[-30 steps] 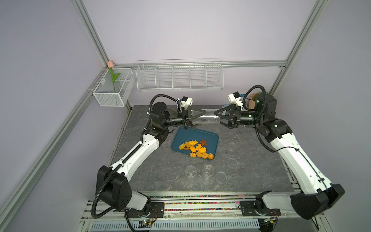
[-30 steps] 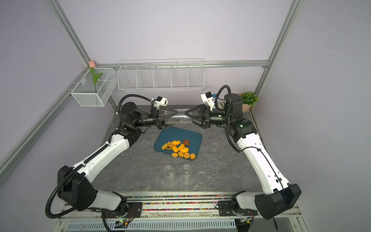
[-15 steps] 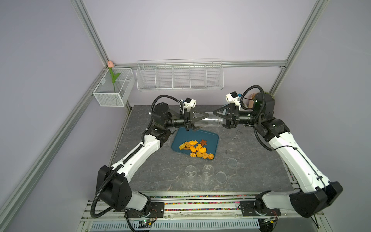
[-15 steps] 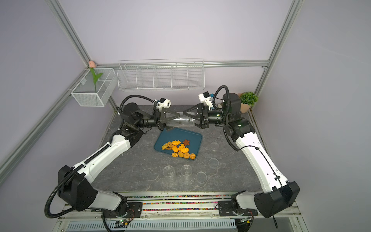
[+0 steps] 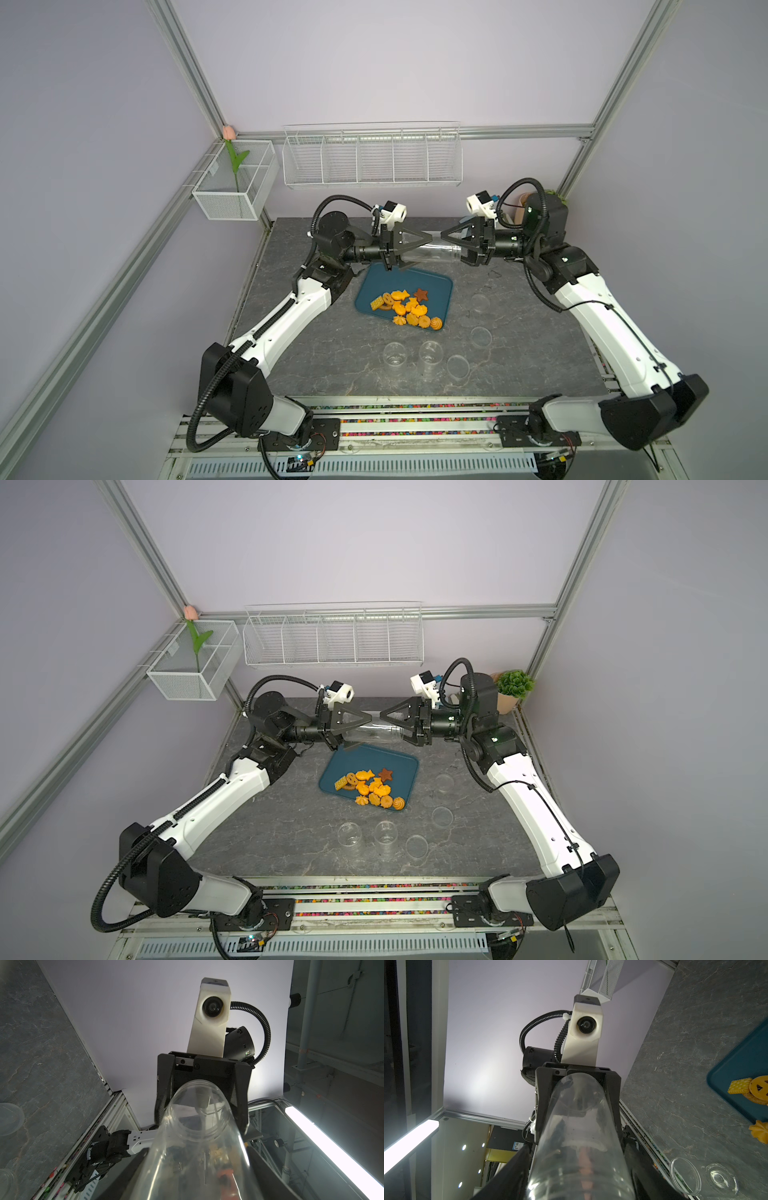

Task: Pour the cookies out of the jar
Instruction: Place the jar at the center of the board.

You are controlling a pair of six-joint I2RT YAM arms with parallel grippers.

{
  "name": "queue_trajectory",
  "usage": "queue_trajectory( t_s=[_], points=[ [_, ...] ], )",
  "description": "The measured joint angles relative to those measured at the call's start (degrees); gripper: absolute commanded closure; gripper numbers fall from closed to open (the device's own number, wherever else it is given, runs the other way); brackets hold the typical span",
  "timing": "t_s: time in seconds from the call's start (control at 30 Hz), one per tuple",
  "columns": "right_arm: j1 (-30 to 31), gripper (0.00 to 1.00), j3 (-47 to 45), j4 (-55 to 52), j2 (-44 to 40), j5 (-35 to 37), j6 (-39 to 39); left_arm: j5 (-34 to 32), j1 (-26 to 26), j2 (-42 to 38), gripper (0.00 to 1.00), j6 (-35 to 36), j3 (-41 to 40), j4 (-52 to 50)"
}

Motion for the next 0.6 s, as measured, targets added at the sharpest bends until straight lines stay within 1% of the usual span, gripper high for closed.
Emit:
queue_trajectory(
  t_s=[0.03, 0.13, 0.23, 0.33, 0.43, 0.47, 0.53, 0.6],
  points=[
    [0.0, 0.24, 0.0, 0.02, 0.0, -0.04, 0.04, 0.02, 0.0, -0.02, 0.33, 0.22, 0.04, -0.22],
    [0.04, 0.24, 0.0, -0.04, 0.09, -0.24, 0.22, 0.04, 0.0, -0.07, 0.33, 0.83, 0.04, -1.22],
    [0.17, 0.28, 0.0, -0.17, 0.44, -0.7, 0.37, 0.09, 0.0, -0.2, 0.33, 1.36, 0.04, -1.81],
    [0.24, 0.36, 0.0, -0.63, 0.7, -1.33, 0.39, 0.26, 0.0, -0.26, 0.33, 1.53, 0.04, -2.29],
    [0.24, 0.37, -0.04, -0.9, 0.7, -1.57, 0.35, 0.39, 0.02, -0.26, 0.33, 1.55, 0.04, -2.51],
    [0.24, 0.36, -0.07, -0.92, 0.7, -1.64, 0.35, 0.44, 0.02, -0.26, 0.33, 1.57, 0.07, -2.56],
    [0.26, 0.29, -0.11, -0.96, 0.7, -1.86, 0.35, 0.5, 0.02, -0.26, 0.33, 1.6, 0.07, -2.6],
    [0.31, 0.25, -0.13, -1.05, 0.74, -2.29, 0.35, 0.61, 0.0, -0.26, 0.33, 1.7, 0.07, -2.6]
  ],
)
